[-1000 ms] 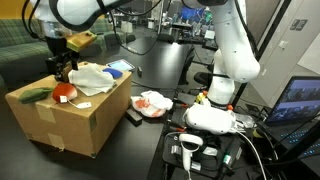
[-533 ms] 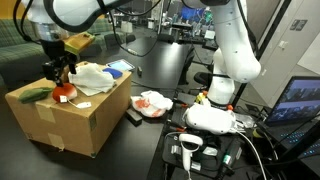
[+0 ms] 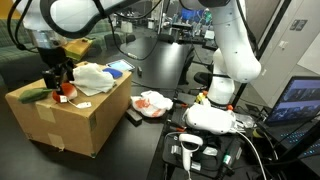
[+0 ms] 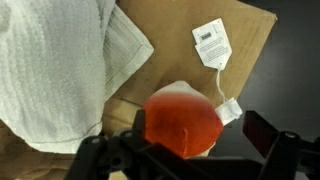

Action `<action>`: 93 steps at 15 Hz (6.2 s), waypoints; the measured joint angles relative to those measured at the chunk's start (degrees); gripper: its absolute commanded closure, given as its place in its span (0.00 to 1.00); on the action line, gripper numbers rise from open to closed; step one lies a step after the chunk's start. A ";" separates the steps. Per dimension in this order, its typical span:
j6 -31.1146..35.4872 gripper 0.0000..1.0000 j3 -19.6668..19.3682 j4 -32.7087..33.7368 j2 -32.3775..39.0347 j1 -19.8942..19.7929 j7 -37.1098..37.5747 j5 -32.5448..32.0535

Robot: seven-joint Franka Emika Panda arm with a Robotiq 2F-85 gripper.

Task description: Swap the things on the box with the things on the table

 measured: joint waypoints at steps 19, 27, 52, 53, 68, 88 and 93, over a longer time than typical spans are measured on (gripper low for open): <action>6.48 0.64 -0.04 0.07 3.31 -3.12 -8.22 2.28; 2.98 0.88 1.73 -1.37 1.25 -2.88 -20.89 0.70; 32.20 0.89 4.01 -66.59 -35.81 -9.64 -30.90 2.64; 34.00 0.89 4.09 -68.35 -36.36 -9.56 -29.88 2.64; 43.11 0.13 7.63 -69.03 -36.73 -8.88 -10.74 -4.13; 3.08 0.00 1.60 -69.95 -49.47 -11.31 -8.30 4.96; -0.93 0.00 1.13 -71.27 -55.25 -12.22 -3.87 5.45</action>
